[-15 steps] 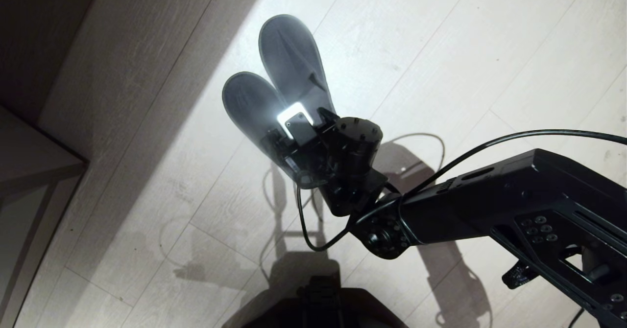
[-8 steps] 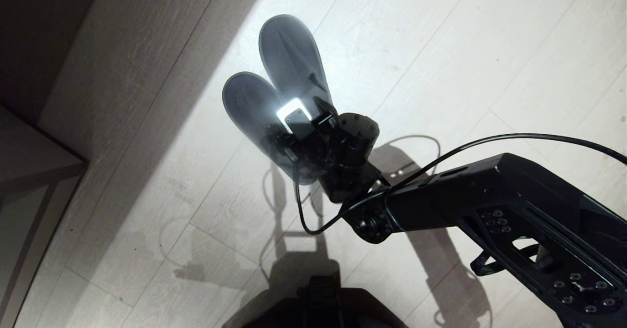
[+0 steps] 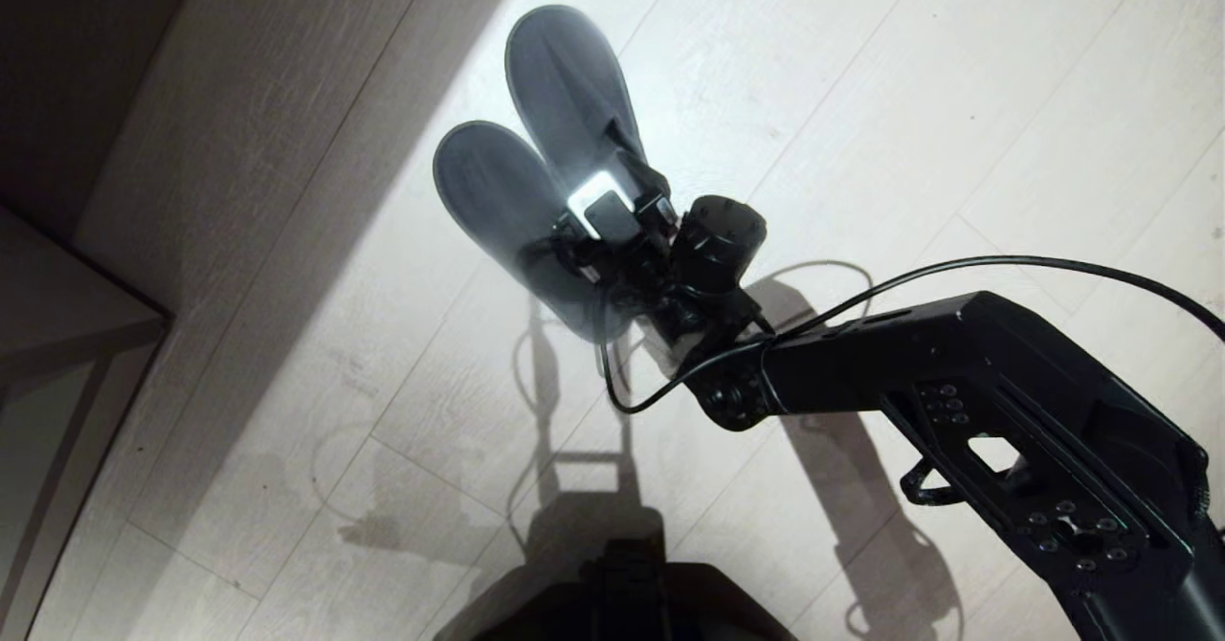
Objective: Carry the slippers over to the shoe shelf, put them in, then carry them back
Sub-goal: Pick up the slippers on the floor
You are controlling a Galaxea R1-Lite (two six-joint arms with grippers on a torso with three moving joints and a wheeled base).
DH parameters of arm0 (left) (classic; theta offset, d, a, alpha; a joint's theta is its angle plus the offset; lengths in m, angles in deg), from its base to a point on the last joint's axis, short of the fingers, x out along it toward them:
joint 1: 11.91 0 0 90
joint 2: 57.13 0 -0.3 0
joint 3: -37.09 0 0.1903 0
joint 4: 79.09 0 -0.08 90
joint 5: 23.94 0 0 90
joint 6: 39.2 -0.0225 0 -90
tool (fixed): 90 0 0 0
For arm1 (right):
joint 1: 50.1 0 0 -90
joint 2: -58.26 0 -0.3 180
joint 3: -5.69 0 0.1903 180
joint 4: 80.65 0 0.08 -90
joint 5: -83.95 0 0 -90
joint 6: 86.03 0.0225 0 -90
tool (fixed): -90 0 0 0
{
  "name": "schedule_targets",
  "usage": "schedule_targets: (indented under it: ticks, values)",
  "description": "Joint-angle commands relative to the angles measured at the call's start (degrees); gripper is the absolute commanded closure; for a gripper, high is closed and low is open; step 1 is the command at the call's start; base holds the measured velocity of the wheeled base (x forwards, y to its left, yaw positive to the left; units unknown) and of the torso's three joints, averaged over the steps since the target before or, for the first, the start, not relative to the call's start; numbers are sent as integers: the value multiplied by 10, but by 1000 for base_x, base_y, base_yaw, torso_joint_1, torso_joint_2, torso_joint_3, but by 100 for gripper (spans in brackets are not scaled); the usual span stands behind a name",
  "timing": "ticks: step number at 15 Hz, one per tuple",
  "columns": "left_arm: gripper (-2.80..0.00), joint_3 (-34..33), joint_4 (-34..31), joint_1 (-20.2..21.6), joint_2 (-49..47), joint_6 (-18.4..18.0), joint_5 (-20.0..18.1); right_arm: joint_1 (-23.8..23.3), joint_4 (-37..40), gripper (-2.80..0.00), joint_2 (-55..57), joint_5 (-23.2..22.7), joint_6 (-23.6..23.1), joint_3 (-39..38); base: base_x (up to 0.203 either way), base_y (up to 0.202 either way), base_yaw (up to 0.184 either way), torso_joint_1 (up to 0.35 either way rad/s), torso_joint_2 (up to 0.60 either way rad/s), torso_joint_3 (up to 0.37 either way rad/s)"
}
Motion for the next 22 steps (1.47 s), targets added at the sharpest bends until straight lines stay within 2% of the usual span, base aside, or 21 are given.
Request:
schedule_targets:
  ticks: [1,4,7,14,18,22]
  values:
    - [0,0,0,1,0,0,0,-10,-4,-280,20,-21,-4,37,0,0,0,0,0,0]
    - [0,0,0,1,0,0,0,-11,-12,-280,21,-55,-7,49,0,0,0,0,0,0]
    - [0,0,0,1,0,0,0,-12,-15,-280,19,-60,-14,36,0,0,0,0,0,0]
    - [0,0,0,1,0,0,0,-13,-7,-280,-70,-90,-4,-200,0,0,0,0,0,0]
    - [0,0,0,1,0,1,0,-13,34,-280,-127,-104,-1,-274,0,0,0,0,0,0]
    - [0,0,0,1,0,2,0,-20,123,-280,-187,-106,0,-325,0,0,0,0,0,0]
